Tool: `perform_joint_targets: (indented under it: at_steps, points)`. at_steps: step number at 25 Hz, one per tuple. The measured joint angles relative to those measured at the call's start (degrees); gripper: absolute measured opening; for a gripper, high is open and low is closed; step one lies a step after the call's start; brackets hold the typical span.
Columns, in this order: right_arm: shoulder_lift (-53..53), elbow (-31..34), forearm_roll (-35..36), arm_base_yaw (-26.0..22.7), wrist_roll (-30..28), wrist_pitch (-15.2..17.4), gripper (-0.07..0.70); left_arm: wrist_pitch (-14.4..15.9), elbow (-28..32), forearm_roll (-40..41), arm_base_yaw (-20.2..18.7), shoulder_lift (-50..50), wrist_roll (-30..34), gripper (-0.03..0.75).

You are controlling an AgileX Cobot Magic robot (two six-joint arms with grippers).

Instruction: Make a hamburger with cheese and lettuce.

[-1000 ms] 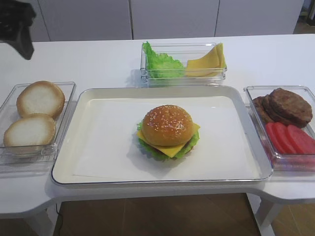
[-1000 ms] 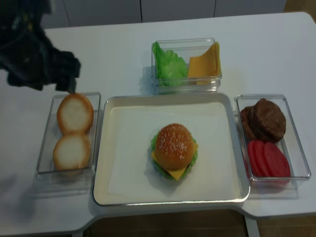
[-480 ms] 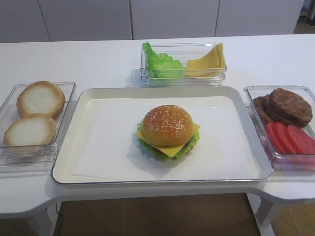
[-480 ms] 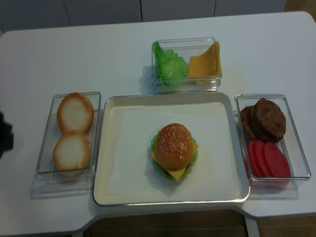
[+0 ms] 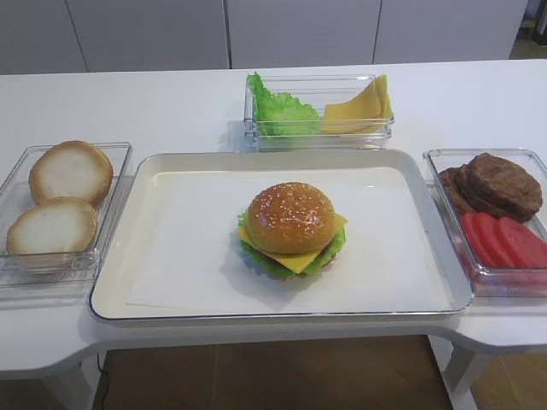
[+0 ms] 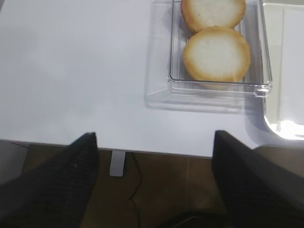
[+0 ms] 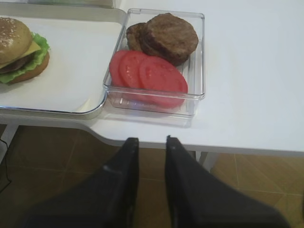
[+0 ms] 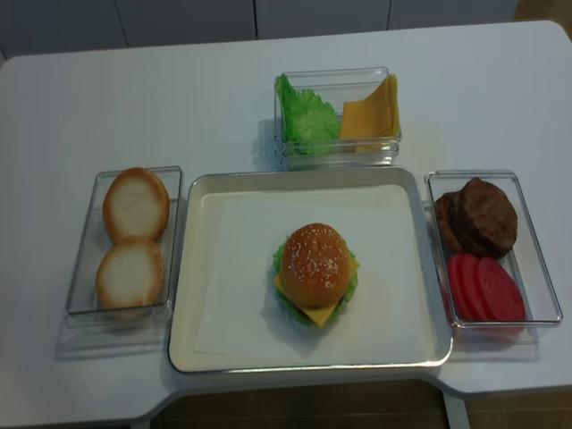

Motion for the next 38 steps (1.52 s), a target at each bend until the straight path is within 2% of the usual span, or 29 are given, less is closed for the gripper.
perform_joint_targets:
  at_steps: [21, 28, 38]
  points:
    - [0.0, 0.0, 0.0, 0.0, 0.0, 0.0, 0.146, 0.7, 14.6, -3.0, 0.0, -28.4, 1.1, 0.553]
    - [0.0, 0.0, 0.0, 0.0, 0.0, 0.0, 0.146, 1.0, 17.4, -3.0, 0.0, -30.8, 2.4, 0.553]
    - [0.0, 0.0, 0.0, 0.0, 0.0, 0.0, 0.146, 0.3, 18.4, -3.1, 0.0, -30.8, 2.7, 0.553]
